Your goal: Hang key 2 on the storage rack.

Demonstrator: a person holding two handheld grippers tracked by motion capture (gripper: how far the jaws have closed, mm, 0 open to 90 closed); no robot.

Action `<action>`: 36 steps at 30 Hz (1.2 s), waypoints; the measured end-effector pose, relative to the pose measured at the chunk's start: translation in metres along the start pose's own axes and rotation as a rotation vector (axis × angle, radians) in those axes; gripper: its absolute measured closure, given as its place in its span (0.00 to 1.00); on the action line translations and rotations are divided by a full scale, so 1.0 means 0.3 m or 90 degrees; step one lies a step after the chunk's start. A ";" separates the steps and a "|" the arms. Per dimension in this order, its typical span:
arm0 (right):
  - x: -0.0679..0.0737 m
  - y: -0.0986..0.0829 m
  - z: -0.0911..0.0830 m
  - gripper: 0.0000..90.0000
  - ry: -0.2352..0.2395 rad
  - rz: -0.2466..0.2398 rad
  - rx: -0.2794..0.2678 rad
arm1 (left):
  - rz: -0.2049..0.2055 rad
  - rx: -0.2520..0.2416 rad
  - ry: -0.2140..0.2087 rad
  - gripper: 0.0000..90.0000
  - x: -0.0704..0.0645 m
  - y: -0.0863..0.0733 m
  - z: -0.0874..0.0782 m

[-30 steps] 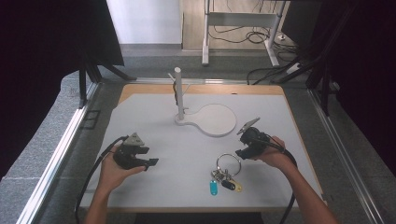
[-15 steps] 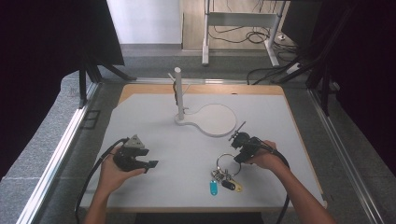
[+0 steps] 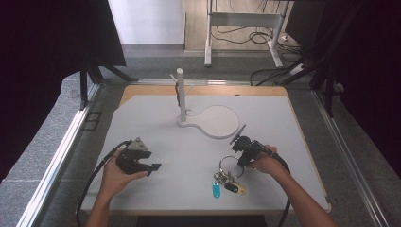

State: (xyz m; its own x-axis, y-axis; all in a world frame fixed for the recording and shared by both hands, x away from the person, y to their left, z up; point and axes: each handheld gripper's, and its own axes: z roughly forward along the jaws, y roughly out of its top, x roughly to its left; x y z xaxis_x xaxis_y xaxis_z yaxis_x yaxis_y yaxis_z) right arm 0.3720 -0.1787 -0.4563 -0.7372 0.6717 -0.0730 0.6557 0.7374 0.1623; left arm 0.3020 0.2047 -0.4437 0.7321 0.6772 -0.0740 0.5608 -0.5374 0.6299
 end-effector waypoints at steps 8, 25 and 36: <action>-0.012 -0.002 0.004 0.80 0.022 0.029 -0.002 | 0.002 0.004 -0.001 0.42 -0.002 0.001 0.009; 0.003 0.007 0.003 0.92 0.020 0.040 0.010 | 0.005 0.009 -0.002 0.42 -0.004 0.000 0.010; 0.016 0.002 0.000 0.97 0.009 0.009 -0.005 | 0.008 0.007 -0.002 0.42 -0.002 -0.001 0.008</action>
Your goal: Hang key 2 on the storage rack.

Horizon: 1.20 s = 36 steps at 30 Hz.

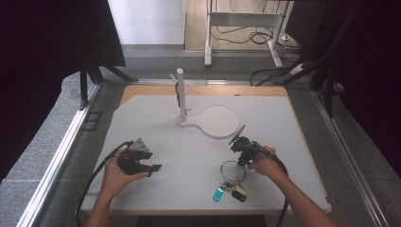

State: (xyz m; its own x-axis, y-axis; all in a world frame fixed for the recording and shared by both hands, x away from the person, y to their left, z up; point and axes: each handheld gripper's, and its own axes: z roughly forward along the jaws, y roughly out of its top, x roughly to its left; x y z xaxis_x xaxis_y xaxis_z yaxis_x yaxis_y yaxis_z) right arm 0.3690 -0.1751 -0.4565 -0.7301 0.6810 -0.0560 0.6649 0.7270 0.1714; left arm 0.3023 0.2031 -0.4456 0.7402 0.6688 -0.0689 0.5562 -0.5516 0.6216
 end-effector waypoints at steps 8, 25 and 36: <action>-0.003 -0.004 -0.034 0.98 -0.026 -0.032 -0.014 | 0.002 0.000 0.000 0.42 0.003 -0.001 0.000; 0.018 0.041 -0.223 0.98 -0.091 -0.096 -0.049 | 0.001 -0.003 0.000 0.42 0.005 -0.003 -0.002; 0.035 0.071 -0.319 0.98 -0.134 -0.121 -0.070 | -0.003 -0.006 -0.001 0.42 0.006 -0.004 -0.005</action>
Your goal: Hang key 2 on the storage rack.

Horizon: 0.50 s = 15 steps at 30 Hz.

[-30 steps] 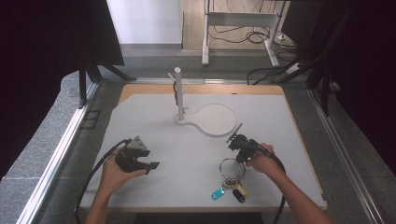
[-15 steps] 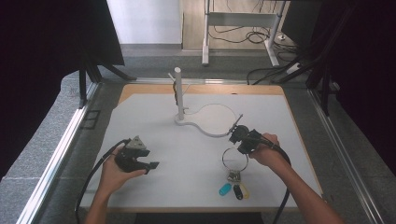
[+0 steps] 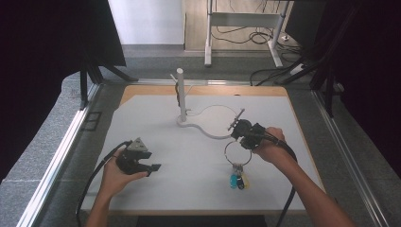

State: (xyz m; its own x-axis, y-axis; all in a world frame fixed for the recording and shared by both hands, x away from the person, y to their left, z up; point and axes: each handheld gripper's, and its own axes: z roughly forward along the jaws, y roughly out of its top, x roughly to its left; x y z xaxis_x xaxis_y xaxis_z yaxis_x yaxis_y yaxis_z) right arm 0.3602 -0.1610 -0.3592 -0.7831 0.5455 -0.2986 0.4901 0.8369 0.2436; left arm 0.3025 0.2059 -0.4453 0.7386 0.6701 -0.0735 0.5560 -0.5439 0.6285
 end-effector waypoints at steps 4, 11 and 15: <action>-0.004 0.011 -0.017 0.98 -0.006 -0.005 -0.004 | 0.000 0.000 -0.002 0.42 0.002 -0.001 -0.003; -0.024 0.045 -0.045 0.98 -0.017 -0.009 -0.014 | -0.016 -0.008 -0.007 0.42 0.018 -0.011 -0.009; -0.034 0.057 -0.049 0.98 -0.011 -0.005 -0.023 | -0.017 -0.007 -0.009 0.42 0.016 -0.011 -0.007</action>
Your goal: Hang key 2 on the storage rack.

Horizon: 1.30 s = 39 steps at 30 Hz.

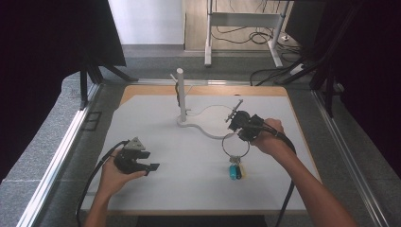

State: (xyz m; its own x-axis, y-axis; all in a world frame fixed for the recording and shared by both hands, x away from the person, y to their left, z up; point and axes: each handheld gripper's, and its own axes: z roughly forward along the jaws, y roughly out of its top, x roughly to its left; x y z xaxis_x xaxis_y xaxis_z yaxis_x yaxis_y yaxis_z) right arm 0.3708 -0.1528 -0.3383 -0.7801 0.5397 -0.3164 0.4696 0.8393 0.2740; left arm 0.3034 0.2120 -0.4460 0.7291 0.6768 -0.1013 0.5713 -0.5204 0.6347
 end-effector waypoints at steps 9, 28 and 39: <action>-0.013 0.013 0.011 0.98 0.031 0.015 -0.029 | -0.001 0.001 -0.001 0.42 0.000 0.000 0.002; -0.081 0.037 -0.012 0.98 0.063 0.060 -0.132 | -0.001 0.007 -0.003 0.42 0.004 -0.001 0.009; -0.117 0.050 -0.005 0.98 0.071 0.081 -0.145 | -0.002 0.008 -0.005 0.42 0.005 -0.002 0.010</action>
State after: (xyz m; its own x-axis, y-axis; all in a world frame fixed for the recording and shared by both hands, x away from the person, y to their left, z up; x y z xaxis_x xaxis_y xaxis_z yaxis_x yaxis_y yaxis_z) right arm 0.4045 -0.1592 -0.3216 -0.7678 0.6183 -0.1678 0.4709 0.7222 0.5066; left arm 0.3054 0.2118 -0.4488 0.7301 0.6745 -0.1094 0.5781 -0.5243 0.6252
